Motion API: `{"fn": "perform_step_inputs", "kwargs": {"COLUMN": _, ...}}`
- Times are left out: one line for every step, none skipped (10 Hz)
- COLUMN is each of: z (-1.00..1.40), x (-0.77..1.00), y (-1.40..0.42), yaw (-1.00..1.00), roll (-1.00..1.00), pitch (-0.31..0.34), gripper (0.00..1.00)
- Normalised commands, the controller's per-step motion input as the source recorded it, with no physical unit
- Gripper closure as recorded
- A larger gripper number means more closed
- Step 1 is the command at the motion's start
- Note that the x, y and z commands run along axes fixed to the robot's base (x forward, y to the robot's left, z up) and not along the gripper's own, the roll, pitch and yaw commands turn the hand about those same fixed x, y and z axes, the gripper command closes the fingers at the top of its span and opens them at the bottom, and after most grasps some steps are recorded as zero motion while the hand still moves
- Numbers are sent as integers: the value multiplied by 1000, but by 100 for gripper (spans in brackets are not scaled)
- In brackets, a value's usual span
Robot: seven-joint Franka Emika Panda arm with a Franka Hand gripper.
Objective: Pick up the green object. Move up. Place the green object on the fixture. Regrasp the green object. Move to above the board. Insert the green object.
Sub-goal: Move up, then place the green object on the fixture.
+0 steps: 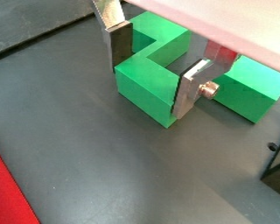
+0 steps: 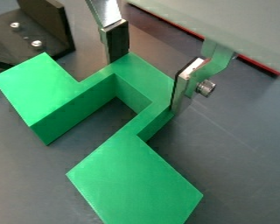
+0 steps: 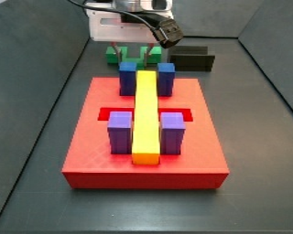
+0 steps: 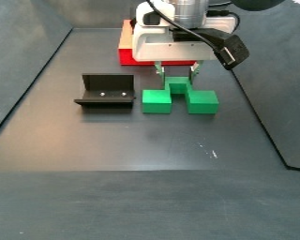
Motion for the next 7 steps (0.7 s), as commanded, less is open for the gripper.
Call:
{"fn": "perform_step_inputs", "kwargs": {"z": 833, "x": 0, "y": 0, "yaw": 0, "roll": 0, "pitch": 0, "gripper": 100}}
{"fn": "perform_step_inputs", "kwargs": {"z": 816, "x": -31, "y": 43, "yaw": -32, "roll": 1, "pitch": 10, "gripper": 100}}
{"fn": "perform_step_inputs", "kwargs": {"z": 624, "x": -69, "y": 18, "yaw": -30, "roll": -37, "pitch": 17, "gripper": 100}}
{"fn": "perform_step_inputs", "kwargs": {"z": 252, "x": -29, "y": 20, "yaw": -17, "roll": -102, "pitch": -12, "gripper": 100}}
{"fn": "perform_step_inputs", "kwargs": {"z": -17, "x": 0, "y": 0, "yaw": 0, "roll": 0, "pitch": 0, "gripper": 100}}
{"fn": "perform_step_inputs", "kwargs": {"z": 0, "x": 0, "y": 23, "yaw": 0, "roll": 0, "pitch": 0, "gripper": 100}}
{"fn": "perform_step_inputs", "kwargs": {"z": 0, "x": 0, "y": 0, "yaw": 0, "roll": -14, "pitch": -40, "gripper": 100}}
